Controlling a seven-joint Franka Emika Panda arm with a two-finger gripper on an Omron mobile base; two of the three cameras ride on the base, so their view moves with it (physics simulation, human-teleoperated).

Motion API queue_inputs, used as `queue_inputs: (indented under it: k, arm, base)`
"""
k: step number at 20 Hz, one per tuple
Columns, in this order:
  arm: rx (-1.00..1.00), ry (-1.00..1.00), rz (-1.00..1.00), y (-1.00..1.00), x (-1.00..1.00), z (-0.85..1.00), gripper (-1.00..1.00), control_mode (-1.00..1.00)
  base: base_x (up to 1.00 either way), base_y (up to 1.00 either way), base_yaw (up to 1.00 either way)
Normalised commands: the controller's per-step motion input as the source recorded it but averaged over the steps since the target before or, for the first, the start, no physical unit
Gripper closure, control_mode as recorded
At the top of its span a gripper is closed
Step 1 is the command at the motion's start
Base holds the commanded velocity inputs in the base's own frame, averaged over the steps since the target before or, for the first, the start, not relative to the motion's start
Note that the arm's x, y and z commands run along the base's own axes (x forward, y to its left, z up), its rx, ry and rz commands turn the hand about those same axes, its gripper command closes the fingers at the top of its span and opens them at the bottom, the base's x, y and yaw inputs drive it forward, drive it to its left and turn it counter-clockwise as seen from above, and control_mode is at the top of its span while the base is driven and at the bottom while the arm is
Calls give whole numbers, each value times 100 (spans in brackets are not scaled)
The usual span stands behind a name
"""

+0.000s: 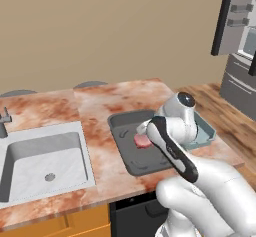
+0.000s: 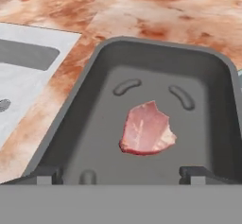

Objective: Place one lemon and one steak in each tupperware on the nearby counter, to pack two identical lunches.

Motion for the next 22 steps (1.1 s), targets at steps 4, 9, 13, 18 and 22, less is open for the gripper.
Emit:
queue_inputs:
  k: [4, 9, 13, 18, 22]
  arm:
    - [0, -1, -7, 0, -85, 98, -100, -100]
    - [0, 0, -12, -3, -94, 89, -100, -100]
    - [0, 0, -17, -28, -94, 98, -100, -100]
    - [0, 0, -15, -31, -95, 76, -100, -100]
    - [0, 0, -3, -15, -100, 11, -100, -100]
  base:
    - [0, 0, 0]
    - [0, 0, 0]
    - [0, 0, 0]
    - [0, 0, 0]
    - [0, 0, 0]
